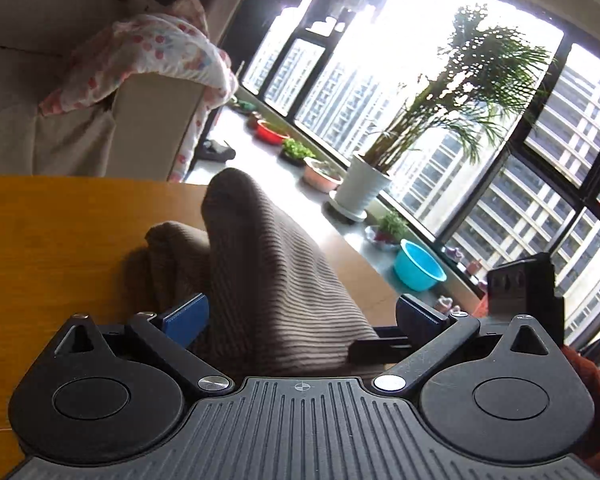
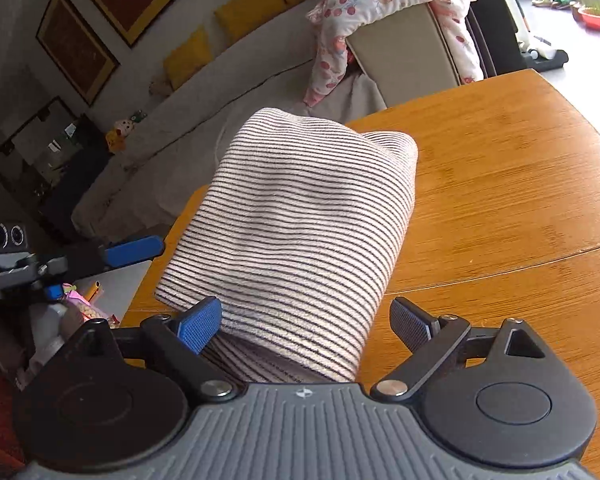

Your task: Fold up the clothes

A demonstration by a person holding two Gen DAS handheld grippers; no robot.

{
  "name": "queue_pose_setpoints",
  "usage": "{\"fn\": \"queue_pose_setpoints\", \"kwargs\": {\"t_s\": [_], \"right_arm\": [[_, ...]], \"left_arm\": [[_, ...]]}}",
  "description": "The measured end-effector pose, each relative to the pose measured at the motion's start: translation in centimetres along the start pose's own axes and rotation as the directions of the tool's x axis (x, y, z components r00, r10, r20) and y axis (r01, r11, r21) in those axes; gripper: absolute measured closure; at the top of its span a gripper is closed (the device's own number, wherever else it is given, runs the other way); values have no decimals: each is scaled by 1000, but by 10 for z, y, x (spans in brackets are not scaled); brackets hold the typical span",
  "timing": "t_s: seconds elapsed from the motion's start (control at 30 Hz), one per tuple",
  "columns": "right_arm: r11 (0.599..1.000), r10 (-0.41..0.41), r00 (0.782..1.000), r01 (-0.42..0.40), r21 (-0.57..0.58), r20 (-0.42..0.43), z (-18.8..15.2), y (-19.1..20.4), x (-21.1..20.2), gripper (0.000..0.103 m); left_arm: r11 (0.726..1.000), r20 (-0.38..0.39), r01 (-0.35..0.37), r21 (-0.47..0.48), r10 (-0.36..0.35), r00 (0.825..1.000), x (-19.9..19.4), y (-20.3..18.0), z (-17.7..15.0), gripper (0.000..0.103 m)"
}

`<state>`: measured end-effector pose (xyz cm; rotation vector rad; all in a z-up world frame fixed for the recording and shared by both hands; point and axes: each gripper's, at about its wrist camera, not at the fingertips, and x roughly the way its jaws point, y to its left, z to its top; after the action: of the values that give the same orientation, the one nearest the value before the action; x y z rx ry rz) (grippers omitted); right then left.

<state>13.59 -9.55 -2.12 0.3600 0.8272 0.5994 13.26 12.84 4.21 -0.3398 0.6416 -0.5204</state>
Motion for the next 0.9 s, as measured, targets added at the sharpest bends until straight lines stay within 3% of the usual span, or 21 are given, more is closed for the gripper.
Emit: {"fn": "queue_pose_setpoints", "kwargs": {"t_s": [0.13,0.23,0.3,0.37,0.47,0.53,0.57,0.63,0.77,0.9], "right_arm": [[1000,-4,1000,4,-5,11,1,0,6,26],[1000,-10,1000,10,13,20,9,-12,-1,40],[999,-41,998,41,-7,48,14,-18,-9,41],[990,-109,990,116,-78,88,19,-14,-15,41],[951,-223,960,252,-177,168,22,-3,-21,26],[942,-236,950,275,-192,203,25,1,-27,15],[941,-237,947,279,-190,219,26,2,-30,14],[952,-217,939,264,-157,265,24,3,-39,0],[942,-178,936,252,-223,303,11,22,-43,0],[843,-185,911,340,-417,369,-12,59,-26,0]], "left_arm": [[985,-52,-160,-69,157,986,28,22,-8,4],[982,-52,-136,-134,130,990,33,28,-16,7],[984,-46,-94,-151,88,995,33,23,-21,17],[990,-55,-70,-123,64,996,38,12,-26,19],[997,-86,-7,-79,0,996,48,-6,-34,20],[998,-108,27,-51,-32,994,50,-16,-40,18],[999,-113,25,-35,-29,993,49,-19,-42,15],[1000,-98,-5,-15,4,995,43,-21,-44,13],[995,-45,-21,-97,16,999,28,-6,-45,7],[987,12,-41,-158,43,999,21,2,-46,10]]}}
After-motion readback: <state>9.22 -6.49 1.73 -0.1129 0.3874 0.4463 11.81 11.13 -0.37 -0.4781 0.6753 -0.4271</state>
